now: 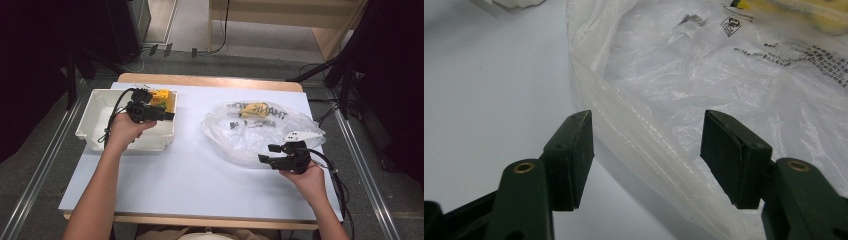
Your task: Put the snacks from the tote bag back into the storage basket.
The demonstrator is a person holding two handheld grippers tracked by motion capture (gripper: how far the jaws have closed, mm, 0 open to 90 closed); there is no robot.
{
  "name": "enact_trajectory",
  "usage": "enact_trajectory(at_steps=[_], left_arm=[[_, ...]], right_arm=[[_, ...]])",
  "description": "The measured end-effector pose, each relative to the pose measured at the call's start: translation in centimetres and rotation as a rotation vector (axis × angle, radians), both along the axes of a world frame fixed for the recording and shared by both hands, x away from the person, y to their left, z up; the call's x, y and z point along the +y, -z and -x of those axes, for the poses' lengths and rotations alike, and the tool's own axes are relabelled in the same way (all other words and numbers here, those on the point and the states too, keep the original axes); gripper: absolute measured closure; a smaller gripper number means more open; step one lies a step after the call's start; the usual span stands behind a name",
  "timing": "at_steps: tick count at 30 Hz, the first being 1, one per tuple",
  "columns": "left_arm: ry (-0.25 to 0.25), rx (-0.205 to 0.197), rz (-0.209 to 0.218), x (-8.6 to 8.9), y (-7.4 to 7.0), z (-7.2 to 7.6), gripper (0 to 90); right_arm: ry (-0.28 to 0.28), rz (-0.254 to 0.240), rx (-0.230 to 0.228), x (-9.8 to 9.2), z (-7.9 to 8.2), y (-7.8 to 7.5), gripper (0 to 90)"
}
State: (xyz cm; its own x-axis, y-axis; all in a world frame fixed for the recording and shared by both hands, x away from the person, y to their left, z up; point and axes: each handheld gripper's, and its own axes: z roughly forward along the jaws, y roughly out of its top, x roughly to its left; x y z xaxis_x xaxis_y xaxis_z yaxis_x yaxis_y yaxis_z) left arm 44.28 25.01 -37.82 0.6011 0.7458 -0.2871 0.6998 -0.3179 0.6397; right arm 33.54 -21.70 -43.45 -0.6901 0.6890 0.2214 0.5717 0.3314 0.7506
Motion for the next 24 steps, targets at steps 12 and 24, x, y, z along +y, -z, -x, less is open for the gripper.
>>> enact_trajectory(at_steps=[12, 24], left_arm=[[0.058, -0.012, 0.003, -2.2, -0.5, 0.6, 43.0], [0.128, -0.031, 0.007, -4.8, -1.1, 1.5, 42.8]], right_arm=[[-0.001, 0.000, 0.006, 0.1, 0.0, 0.0, 38.7], [-0.007, 0.002, 0.012, 0.1, 0.1, 0.0, 38.9]])
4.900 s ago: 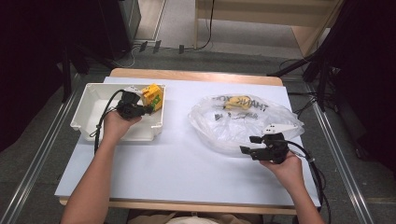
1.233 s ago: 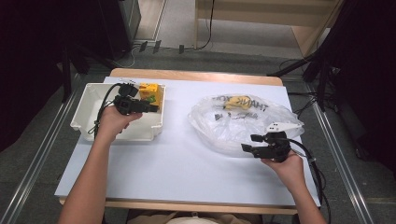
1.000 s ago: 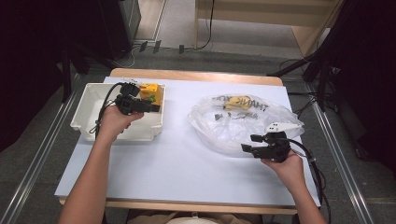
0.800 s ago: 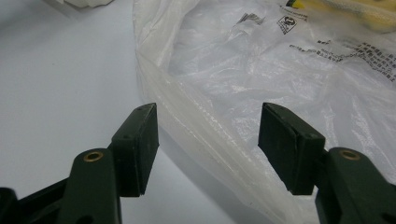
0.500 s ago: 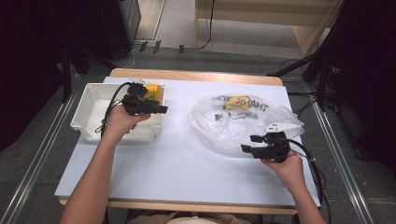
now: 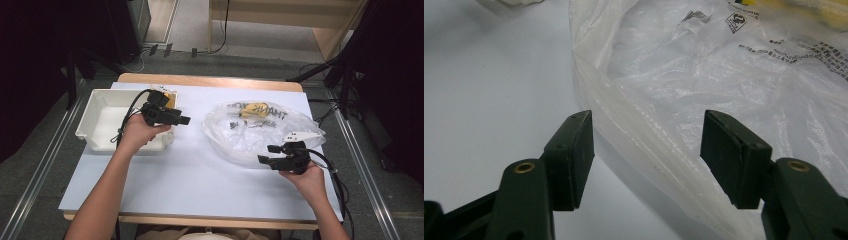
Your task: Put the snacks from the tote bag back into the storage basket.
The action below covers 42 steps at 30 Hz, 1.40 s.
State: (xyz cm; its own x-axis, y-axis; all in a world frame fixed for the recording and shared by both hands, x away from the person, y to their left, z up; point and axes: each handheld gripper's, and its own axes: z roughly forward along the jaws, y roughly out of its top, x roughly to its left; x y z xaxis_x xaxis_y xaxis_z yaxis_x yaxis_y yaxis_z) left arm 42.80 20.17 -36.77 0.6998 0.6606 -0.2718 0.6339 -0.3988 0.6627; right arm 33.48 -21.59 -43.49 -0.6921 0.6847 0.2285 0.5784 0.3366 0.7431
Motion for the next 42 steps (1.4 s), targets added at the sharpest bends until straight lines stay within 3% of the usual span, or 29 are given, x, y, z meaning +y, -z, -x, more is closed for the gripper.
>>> enact_trajectory(at_steps=[25, 41, 42], left_arm=[[0.119, -0.015, -0.034, -5.9, 1.1, 2.1, 42.5], [0.197, -0.009, -0.042, -9.2, 3.1, 3.6, 43.3], [0.206, -0.012, -0.058, -9.3, 3.2, 3.7, 43.3]], right_arm=[[-0.005, -0.002, 0.002, 0.1, 0.0, 0.1, 38.9], [-0.008, -0.001, -0.003, 0.1, 0.1, 0.0, 39.0], [-0.009, -0.001, -0.002, 0.1, 0.1, 0.0, 39.1]])
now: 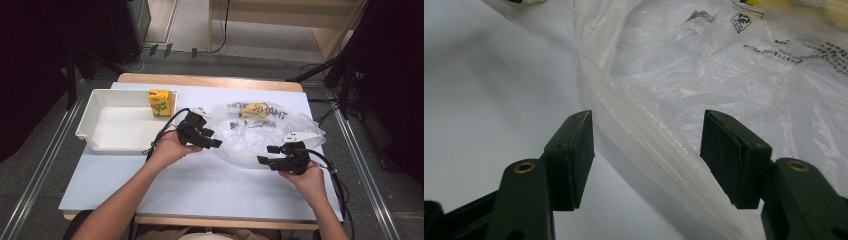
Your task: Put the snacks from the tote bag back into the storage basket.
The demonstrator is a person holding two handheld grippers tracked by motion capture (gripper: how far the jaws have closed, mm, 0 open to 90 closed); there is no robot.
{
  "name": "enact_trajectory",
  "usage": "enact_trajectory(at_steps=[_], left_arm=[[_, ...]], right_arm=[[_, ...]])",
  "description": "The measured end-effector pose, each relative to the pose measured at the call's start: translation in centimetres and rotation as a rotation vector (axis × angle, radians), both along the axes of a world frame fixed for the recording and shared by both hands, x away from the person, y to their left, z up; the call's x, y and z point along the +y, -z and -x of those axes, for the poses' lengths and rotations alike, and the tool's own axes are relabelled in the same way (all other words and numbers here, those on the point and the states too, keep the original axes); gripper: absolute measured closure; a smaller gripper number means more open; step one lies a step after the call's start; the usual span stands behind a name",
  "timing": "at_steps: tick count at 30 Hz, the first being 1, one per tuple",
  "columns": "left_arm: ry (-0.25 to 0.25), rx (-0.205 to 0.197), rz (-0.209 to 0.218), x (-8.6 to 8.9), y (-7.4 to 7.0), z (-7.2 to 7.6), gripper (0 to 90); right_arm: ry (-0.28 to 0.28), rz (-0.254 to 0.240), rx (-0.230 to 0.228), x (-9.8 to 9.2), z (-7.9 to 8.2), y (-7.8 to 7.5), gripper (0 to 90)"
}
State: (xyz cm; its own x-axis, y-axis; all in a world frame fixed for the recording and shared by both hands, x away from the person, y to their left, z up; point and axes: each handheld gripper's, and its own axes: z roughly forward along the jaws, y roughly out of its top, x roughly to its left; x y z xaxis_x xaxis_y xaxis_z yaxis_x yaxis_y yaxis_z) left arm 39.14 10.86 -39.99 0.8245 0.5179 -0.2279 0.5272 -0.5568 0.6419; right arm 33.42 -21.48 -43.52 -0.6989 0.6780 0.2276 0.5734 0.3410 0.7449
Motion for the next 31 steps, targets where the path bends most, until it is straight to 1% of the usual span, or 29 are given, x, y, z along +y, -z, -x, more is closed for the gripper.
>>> enact_trajectory(at_steps=[5, 8, 10, 12, 13, 15, 20, 24, 28, 31], left_arm=[[0.013, 0.004, 0.016, -0.6, 0.5, 0.3, 42.6], [0.016, 0.002, 0.011, -0.9, 0.7, 0.5, 42.1], [0.020, 0.002, 0.016, -1.2, 0.9, 0.7, 41.9], [0.035, 0.001, 0.003, -1.3, 1.2, 0.9, 41.7], [0.035, 0.002, -0.002, -1.5, 1.4, 1.0, 41.7], [0.042, 0.005, -0.004, -1.7, 1.6, 1.0, 41.6], [0.056, 0.001, -0.010, -1.9, 1.9, 1.1, 41.4], [0.055, 0.011, -0.008, -1.8, 2.1, 0.9, 41.3], [0.051, 0.013, -0.007, -1.8, 2.2, 0.9, 41.2], [0.051, 0.004, -0.012, -1.8, 2.2, 1.0, 40.6]], right_arm=[[-0.005, 0.001, -0.004, 0.0, 0.0, 0.0, 39.2], [-0.007, 0.001, -0.004, 0.0, 0.0, 0.0, 39.2], [-0.007, 0.001, -0.001, 0.0, 0.0, 0.0, 39.2], [-0.009, 0.000, 0.000, 0.0, 0.1, 0.0, 39.2], [-0.009, 0.001, 0.000, 0.0, 0.1, 0.0, 39.2], [-0.009, 0.000, 0.000, 0.0, 0.1, 0.0, 39.1], [-0.012, 0.002, -0.001, 0.1, 0.0, 0.0, 39.2], [-0.018, 0.010, -0.007, 0.1, 0.1, 0.1, 39.1], [-0.023, 0.017, -0.011, 0.2, 0.1, 0.1, 39.2], [-0.024, 0.020, -0.015, 0.2, 0.1, 0.1, 39.2]])
